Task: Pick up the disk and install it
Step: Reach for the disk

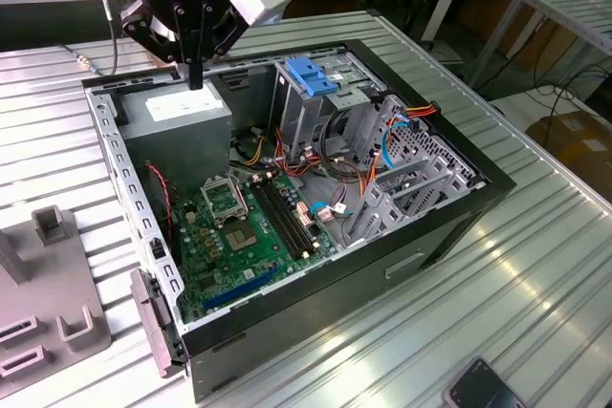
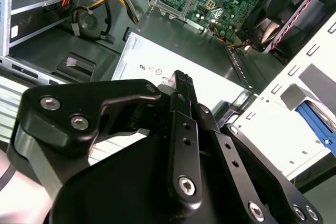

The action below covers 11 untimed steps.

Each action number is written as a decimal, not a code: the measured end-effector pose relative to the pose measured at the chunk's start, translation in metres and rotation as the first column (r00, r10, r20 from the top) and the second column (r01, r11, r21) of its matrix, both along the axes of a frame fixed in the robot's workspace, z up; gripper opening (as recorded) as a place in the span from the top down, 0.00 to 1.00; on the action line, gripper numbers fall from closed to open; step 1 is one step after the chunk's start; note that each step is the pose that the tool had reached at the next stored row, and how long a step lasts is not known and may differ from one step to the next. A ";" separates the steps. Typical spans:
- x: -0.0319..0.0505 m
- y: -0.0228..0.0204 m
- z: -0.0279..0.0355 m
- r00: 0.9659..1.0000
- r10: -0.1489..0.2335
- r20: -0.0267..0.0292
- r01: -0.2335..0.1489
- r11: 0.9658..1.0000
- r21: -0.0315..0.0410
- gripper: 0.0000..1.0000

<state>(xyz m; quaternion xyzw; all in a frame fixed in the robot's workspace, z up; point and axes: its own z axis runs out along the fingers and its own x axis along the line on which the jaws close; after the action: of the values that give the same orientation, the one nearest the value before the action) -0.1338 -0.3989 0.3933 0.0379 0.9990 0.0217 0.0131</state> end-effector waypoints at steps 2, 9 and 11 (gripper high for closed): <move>-0.0008 0.0000 0.0000 1.000 0.000 0.000 0.000 1.000 0.000 0.90; -0.0032 0.0000 0.0000 1.000 0.000 0.000 0.000 1.000 0.000 0.90; -0.0037 0.0000 0.0000 1.000 0.000 0.000 0.000 1.000 0.000 0.90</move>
<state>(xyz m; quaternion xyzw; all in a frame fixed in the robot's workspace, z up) -0.1375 -0.3989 0.3933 0.0379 0.9990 0.0217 0.0131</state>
